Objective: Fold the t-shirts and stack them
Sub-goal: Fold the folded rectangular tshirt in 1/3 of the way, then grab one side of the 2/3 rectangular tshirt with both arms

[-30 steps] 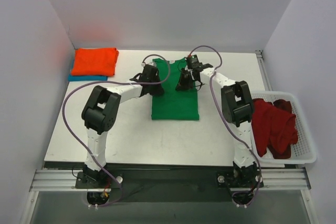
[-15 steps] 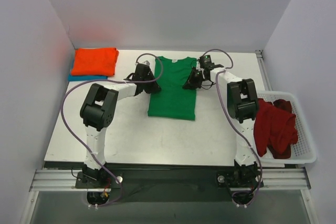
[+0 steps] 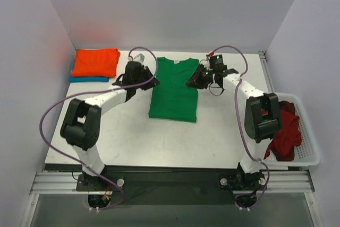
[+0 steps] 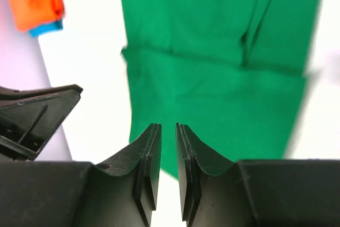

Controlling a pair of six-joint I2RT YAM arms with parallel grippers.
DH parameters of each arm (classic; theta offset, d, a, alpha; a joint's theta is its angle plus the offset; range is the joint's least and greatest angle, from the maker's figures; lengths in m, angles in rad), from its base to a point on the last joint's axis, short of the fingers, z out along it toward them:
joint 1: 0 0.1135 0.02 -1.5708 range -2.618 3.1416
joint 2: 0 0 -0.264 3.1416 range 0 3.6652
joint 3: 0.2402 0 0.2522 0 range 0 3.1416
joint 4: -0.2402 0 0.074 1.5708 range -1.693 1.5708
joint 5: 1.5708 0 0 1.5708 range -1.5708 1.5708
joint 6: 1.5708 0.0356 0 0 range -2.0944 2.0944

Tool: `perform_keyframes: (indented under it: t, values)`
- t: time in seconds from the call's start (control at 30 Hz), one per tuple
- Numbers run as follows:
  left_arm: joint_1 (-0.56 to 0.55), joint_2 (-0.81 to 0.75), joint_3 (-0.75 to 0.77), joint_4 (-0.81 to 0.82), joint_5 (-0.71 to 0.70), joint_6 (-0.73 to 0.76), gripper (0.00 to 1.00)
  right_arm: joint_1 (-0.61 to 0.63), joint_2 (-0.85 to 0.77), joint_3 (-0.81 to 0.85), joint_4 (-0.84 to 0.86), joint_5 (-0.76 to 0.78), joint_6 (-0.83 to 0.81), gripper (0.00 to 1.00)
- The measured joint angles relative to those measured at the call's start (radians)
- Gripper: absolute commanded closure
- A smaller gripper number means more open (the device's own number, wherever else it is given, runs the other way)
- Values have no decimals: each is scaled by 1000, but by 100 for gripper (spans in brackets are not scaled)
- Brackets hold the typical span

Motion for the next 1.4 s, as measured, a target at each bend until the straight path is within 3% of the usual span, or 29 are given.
perform_keyframes:
  t: [0.13,0.37,0.8,1.4]
  values:
    - [-70,-146,-187,44,-15,-28,87,69,-72,-155,71,-23,46,82]
    - [-190,-156,-376,67,-24,-46,90,198,-72,-360,166,-50,84,84]
    - [-149,-195,-567,187,-36,-89,92,30,-172,-685,351,-155,131,84]
    - [-50,-354,-700,206,-15,-108,84,-59,-297,-790,299,-168,74,82]
